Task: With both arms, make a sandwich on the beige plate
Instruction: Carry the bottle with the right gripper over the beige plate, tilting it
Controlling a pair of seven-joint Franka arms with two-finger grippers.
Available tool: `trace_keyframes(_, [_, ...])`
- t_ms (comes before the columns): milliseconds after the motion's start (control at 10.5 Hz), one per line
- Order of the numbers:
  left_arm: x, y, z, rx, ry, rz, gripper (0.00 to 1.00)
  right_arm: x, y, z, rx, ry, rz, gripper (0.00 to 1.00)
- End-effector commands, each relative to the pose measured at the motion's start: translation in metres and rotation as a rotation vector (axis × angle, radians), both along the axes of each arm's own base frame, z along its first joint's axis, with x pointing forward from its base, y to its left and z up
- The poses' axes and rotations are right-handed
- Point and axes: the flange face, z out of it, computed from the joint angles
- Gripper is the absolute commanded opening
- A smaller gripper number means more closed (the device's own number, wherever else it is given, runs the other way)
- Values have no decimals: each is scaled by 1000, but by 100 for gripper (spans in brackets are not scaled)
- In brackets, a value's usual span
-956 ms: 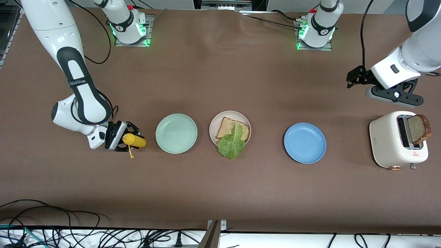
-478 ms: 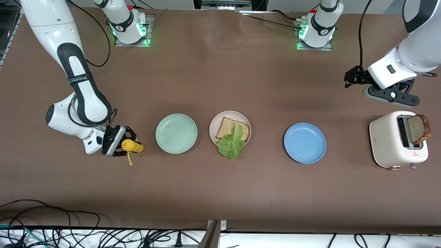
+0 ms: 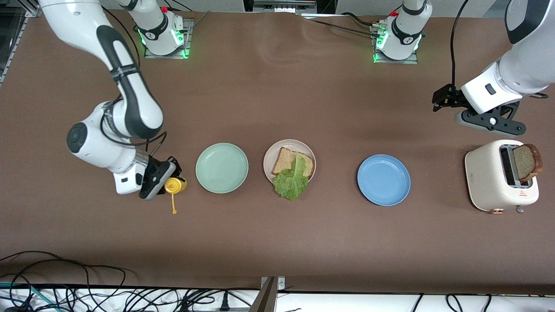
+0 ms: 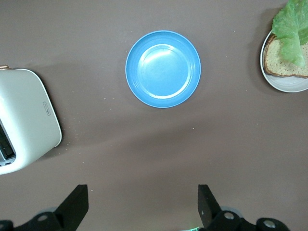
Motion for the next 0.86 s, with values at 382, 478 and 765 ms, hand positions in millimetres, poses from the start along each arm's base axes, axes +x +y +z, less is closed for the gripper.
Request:
trace_keyframes(382, [1,3,-4,-22,17,19,100,-28,140,56,-200,91,-316,0])
trace_keyframes(478, [1,4,-5,-27,18,21,100,-32,159,57,-233,93,-361,0])
trace_keyframes(765, [4,2,-10,-42,29,24,100,-47,217,57,-323,96,-473,0])
